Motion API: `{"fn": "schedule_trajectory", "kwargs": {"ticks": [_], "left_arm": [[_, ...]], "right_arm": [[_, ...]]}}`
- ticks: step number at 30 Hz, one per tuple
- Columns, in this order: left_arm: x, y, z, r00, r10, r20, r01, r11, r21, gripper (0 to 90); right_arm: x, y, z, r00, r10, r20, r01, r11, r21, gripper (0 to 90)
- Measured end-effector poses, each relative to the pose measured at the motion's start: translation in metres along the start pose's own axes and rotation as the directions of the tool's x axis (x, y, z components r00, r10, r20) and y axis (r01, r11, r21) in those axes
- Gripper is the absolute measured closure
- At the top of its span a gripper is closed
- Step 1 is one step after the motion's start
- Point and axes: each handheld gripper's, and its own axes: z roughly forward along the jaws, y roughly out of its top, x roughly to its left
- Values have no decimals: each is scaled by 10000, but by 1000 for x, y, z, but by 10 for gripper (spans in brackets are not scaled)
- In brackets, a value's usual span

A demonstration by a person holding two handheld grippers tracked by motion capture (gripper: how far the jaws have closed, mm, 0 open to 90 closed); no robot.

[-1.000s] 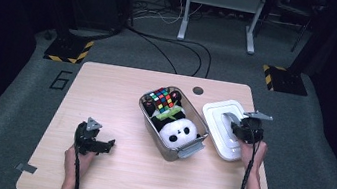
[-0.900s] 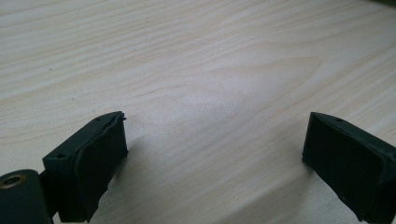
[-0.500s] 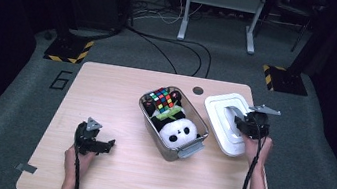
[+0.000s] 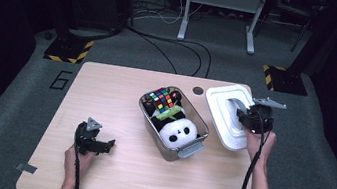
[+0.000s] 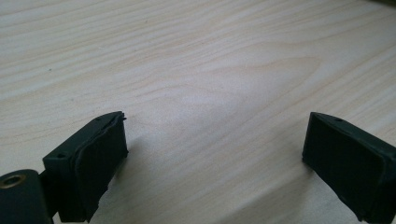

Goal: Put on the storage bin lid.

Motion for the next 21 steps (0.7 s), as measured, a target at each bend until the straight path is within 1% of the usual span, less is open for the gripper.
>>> {"fn": "schedule_trajectory", "kwargs": {"ticks": [7, 9, 12, 19, 21], "left_arm": [[0, 0, 0, 10000, 2, 7, -2, 10000, 11, 62], [0, 0, 0, 10000, -2, -1, 2, 10000, -2, 62], [0, 0, 0, 10000, 10, 7, -10, 10000, 39, 61], [0, 0, 0, 10000, -8, -23, 8, 10000, -23, 62], [0, 0, 0, 10000, 10, -4, -10, 10000, 44, 61]], "right_arm": [[11, 11, -6, 9995, -165, -261, 161, 9998, -153, 667], [15, 13, -7, 9991, -287, -310, 282, 9994, -188, 667], [20, 14, -7, 9984, -413, -395, 407, 9990, -161, 667], [33, 15, -6, 9969, -436, -661, 429, 9990, -133, 667], [37, 16, -6, 9956, -555, -759, 543, 9984, -169, 667]]}}
